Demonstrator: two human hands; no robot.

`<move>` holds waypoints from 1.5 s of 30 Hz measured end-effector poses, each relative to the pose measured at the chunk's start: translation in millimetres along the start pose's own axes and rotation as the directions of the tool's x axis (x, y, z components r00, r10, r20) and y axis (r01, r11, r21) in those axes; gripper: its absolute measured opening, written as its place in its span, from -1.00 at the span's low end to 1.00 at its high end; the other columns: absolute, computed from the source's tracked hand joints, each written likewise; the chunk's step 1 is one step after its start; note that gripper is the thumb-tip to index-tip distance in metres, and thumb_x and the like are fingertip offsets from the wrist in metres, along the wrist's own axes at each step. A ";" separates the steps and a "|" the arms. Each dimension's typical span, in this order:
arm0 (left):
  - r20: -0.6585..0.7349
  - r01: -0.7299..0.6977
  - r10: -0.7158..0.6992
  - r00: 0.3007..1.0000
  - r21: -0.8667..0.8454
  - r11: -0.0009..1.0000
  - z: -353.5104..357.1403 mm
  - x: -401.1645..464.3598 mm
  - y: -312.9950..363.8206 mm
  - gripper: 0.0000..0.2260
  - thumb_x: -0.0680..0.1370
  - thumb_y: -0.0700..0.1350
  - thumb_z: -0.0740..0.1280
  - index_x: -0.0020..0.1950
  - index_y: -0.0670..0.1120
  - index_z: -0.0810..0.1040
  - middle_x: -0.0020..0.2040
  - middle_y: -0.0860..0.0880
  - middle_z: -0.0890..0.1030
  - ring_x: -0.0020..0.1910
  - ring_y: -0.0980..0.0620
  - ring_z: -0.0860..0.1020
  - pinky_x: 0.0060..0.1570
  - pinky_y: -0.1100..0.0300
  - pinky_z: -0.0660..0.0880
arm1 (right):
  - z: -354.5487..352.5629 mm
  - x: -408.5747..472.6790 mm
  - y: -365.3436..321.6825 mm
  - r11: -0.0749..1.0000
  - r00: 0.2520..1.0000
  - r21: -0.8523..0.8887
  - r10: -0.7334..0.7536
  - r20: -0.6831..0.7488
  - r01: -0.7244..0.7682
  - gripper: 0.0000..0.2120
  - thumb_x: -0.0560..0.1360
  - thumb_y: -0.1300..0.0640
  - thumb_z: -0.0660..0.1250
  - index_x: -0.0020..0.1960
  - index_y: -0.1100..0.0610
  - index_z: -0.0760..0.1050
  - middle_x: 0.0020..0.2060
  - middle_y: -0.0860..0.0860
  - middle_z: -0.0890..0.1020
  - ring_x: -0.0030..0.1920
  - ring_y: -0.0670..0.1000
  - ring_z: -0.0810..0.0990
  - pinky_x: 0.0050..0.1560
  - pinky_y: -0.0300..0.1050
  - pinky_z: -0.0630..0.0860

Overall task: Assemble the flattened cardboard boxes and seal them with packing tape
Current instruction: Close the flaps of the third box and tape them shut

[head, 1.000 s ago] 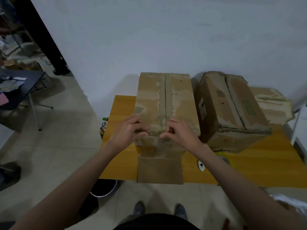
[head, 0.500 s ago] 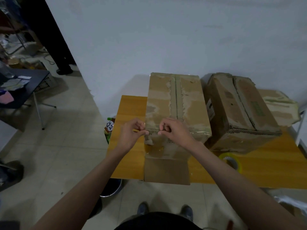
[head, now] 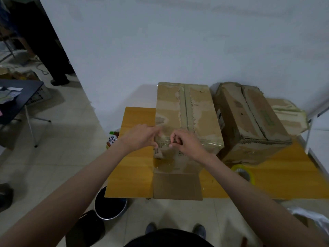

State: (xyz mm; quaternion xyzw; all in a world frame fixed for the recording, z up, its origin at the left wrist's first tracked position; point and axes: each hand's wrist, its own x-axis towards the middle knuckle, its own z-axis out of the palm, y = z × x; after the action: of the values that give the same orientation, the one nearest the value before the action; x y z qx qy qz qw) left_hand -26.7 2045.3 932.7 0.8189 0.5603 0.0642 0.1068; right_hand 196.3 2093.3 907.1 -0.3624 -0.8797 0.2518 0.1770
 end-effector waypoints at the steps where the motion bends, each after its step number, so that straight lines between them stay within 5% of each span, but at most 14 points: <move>1: -0.010 -0.040 0.041 0.999 0.077 0.996 -0.2 2.8 0.7 -0.59 0.45 0.11 0.50 0.17 0.01 0.44 -0.12 0.14 0.46 -0.17 0.07 0.48 -0.32 0.21 0.33 | -1.6 -0.7 -0.1 1.000 1.000 0.000 0.000 0.015 0.000 -0.77 0.42 0.08 0.53 -0.17 -0.03 0.45 -0.37 -0.14 0.41 -0.25 -0.12 0.42 -0.20 -0.19 0.35; 5: -0.167 -0.195 0.223 0.960 0.170 0.966 11.1 -1.0 -4.1 -0.67 0.42 0.10 0.50 0.03 -0.01 0.49 0.23 0.06 0.44 0.26 0.07 0.40 -0.04 0.32 0.44 | -20.2 -10.3 6.1 1.000 0.997 -0.004 0.007 0.075 -0.007 -0.77 0.43 0.14 0.52 -0.02 0.00 0.50 -0.11 -0.22 0.41 -0.14 -0.27 0.42 -0.13 -0.38 0.34; 8: -0.284 -0.181 0.211 0.935 0.130 0.975 31.8 -8.7 -8.2 -0.64 0.46 0.07 0.45 0.17 -0.05 0.51 0.22 0.04 0.46 0.15 0.04 0.44 -0.05 0.12 0.61 | -42.3 -33.6 26.8 0.994 0.999 -0.102 0.048 0.022 -0.045 -0.77 0.46 0.13 0.50 0.08 -0.02 0.55 -0.01 -0.25 0.36 -0.02 -0.27 0.36 0.02 -0.48 0.32; 11: -0.314 -0.131 0.183 0.931 0.181 0.975 52.6 -13.2 -6.8 -0.58 0.59 0.15 0.28 0.44 0.10 0.41 0.29 0.06 0.41 0.16 0.01 0.46 -0.14 0.14 0.60 | -46.2 -53.5 41.4 0.980 0.994 -0.192 0.024 -0.109 -0.044 -0.77 0.47 0.12 0.48 0.12 0.02 0.63 -0.05 -0.20 0.39 0.01 -0.18 0.34 0.05 -0.31 0.38; 15: -0.466 -0.117 0.156 0.871 0.113 0.987 59.8 -6.3 6.7 -0.65 0.63 0.16 0.19 0.23 0.01 0.61 0.22 0.03 0.42 0.03 -0.03 0.47 -0.12 0.11 0.54 | -39.4 -56.2 43.7 0.979 0.984 -0.204 -0.053 -0.172 0.017 -0.79 0.46 0.14 0.48 0.10 0.05 0.68 -0.11 -0.17 0.46 -0.06 -0.10 0.39 -0.07 -0.16 0.45; 20: -0.408 -0.166 0.165 0.898 0.034 0.986 54.4 10.1 15.8 -0.67 0.49 0.21 0.36 0.11 0.02 0.52 0.16 0.06 0.50 0.10 0.08 0.44 -0.12 0.22 0.53 | -58.2 -72.8 69.8 0.979 0.981 -0.197 0.019 -0.194 -0.058 -0.73 0.50 0.13 0.45 0.19 0.01 0.64 0.07 -0.11 0.56 0.14 -0.10 0.48 0.16 -0.21 0.48; 24: -0.448 -0.115 0.139 0.883 0.081 0.990 68.2 17.3 26.7 -0.67 0.58 0.22 0.27 0.05 -0.03 0.56 0.08 0.02 0.52 0.06 -0.01 0.45 0.02 0.15 0.46 | -45.5 -77.3 69.2 0.968 0.935 -0.243 -0.033 -0.353 -0.058 -0.92 0.45 0.19 0.50 -0.06 0.12 0.66 -0.16 -0.08 0.58 -0.09 -0.11 0.45 -0.12 -0.14 0.53; 28: -0.507 -0.137 0.142 0.850 0.048 0.989 77.7 22.7 42.4 -0.90 0.56 -0.16 0.42 -0.08 -0.11 0.52 -0.06 -0.02 0.46 -0.06 -0.02 0.40 -0.12 0.17 0.39 | -44.3 -78.9 68.7 0.975 0.922 -0.215 -0.032 -0.387 -0.057 -0.90 0.46 0.21 0.50 -0.19 0.12 0.59 -0.22 -0.08 0.55 -0.14 -0.14 0.41 -0.18 -0.21 0.47; 31: -0.445 -0.114 0.136 0.885 0.077 0.991 84.1 21.4 57.6 -0.66 0.39 -0.39 0.45 0.09 -0.10 0.56 0.09 0.00 0.50 0.06 -0.02 0.42 0.01 0.16 0.47 | -56.5 -81.4 74.5 0.989 0.943 -0.143 -0.015 -0.334 -0.035 -0.95 0.46 0.22 0.49 -0.10 0.12 0.63 -0.12 -0.07 0.59 -0.04 -0.10 0.51 -0.04 -0.16 0.54; 34: -0.450 -0.110 0.136 0.883 0.083 0.990 82.4 24.9 68.5 -0.66 0.55 -0.17 0.38 0.32 -0.02 0.52 0.16 0.02 0.51 0.09 -0.05 0.44 0.08 0.08 0.50 | -62.5 -91.1 84.9 0.985 0.938 -0.137 0.055 -0.343 -0.108 -0.82 0.47 0.14 0.49 0.05 0.06 0.60 0.03 -0.10 0.53 0.09 -0.08 0.49 0.13 -0.19 0.49; 37: -0.482 -0.076 0.117 0.868 0.104 0.992 75.1 36.3 77.2 -0.68 0.57 0.04 0.38 0.32 0.07 0.55 0.10 0.03 0.51 0.00 -0.02 0.42 0.00 0.07 0.47 | -54.2 -98.2 91.4 0.957 0.876 -0.128 0.176 -0.450 -0.258 -0.77 0.43 0.07 0.52 0.01 0.10 0.57 -0.02 -0.06 0.49 0.03 -0.02 0.49 0.08 -0.16 0.50; 45: -0.525 -0.103 0.078 0.847 -0.018 0.995 85.9 48.9 81.5 -0.75 0.48 -0.19 0.52 0.14 -0.03 0.68 -0.05 0.03 0.53 -0.11 0.02 0.37 -0.18 0.18 0.35 | -40.1 -97.9 94.8 0.967 0.849 -0.163 0.083 -0.521 -0.195 -0.95 0.48 0.27 0.45 -0.06 0.22 0.63 -0.08 0.03 0.56 -0.01 0.07 0.49 -0.02 0.04 0.53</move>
State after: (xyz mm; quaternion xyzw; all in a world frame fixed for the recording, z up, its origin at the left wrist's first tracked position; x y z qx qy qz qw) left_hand 84.1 2053.5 868.9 0.7932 0.5275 0.3025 -0.0343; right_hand 334.2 2092.5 872.8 -0.4956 -0.7942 0.0649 0.3455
